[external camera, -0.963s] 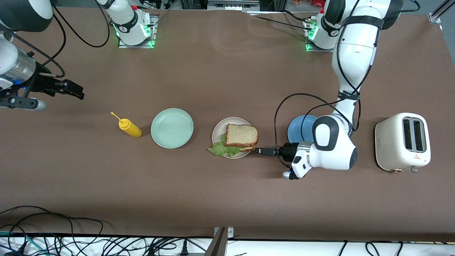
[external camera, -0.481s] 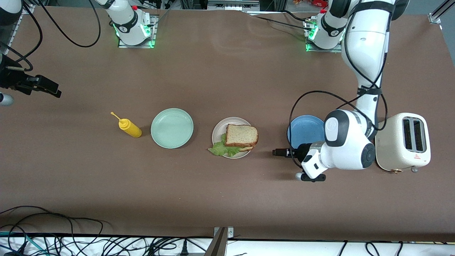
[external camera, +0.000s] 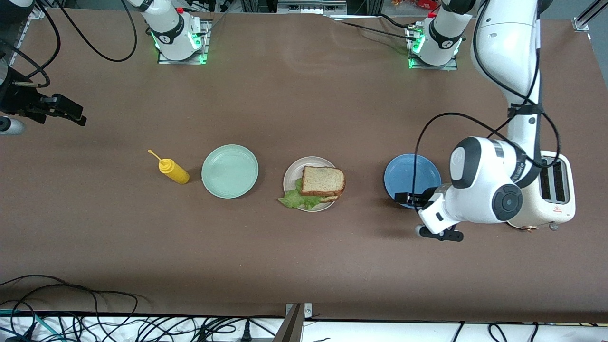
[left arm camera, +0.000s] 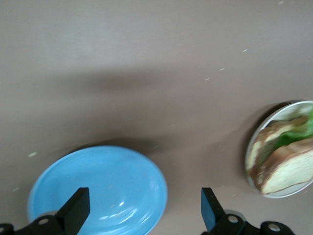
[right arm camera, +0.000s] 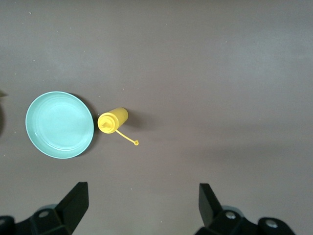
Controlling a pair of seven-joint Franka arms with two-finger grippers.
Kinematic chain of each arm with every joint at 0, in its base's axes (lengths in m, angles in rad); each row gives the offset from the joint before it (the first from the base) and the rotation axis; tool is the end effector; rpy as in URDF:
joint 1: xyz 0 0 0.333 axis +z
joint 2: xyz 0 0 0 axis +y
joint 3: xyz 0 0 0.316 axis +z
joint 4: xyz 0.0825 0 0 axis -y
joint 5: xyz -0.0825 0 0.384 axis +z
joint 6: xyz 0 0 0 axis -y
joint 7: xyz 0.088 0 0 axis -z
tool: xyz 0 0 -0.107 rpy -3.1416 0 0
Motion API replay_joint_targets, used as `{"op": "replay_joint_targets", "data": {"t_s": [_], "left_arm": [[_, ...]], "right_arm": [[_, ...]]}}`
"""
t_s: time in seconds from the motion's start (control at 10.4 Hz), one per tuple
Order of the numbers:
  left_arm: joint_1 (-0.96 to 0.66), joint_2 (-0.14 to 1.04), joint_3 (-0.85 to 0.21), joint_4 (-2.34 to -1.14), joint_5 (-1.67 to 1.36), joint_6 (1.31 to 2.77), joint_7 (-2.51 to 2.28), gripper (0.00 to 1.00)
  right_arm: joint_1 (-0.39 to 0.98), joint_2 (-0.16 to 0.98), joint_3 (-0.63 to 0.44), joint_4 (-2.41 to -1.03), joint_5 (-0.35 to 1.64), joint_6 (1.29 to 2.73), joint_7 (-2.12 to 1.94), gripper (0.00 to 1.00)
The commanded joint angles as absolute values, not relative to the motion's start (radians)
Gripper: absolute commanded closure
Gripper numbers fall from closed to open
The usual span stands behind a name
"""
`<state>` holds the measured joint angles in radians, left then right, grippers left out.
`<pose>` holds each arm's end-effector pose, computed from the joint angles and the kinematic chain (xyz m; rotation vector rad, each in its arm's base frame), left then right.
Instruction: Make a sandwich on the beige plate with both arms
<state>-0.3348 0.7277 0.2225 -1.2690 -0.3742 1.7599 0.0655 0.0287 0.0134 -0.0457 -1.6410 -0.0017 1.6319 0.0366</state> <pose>0.7037 -0.1495 0.3158 2.9193 -0.1536 -0.3278 0.5618 -0.0096 0.5891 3.1377 -0.0839 -0.0353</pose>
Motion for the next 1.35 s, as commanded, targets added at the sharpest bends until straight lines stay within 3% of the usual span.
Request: {"op": "replay_joint_targets", "data": {"t_s": [0.0, 1.25], "left_arm": [[-0.292, 0.663, 0.218, -1.298, -0.281, 1.694, 0.061, 0.0], [-0.242, 0.405, 0.218, -1.287, 0.011, 1.418, 0.064, 0.0]], "right_arm": [[0.025, 0.003, -0.043, -1.641, 0.017, 1.617, 0.04, 0.0], [0.025, -0.028, -0.04, -1.652, 0.017, 1.615, 0.046, 0.0]]}}
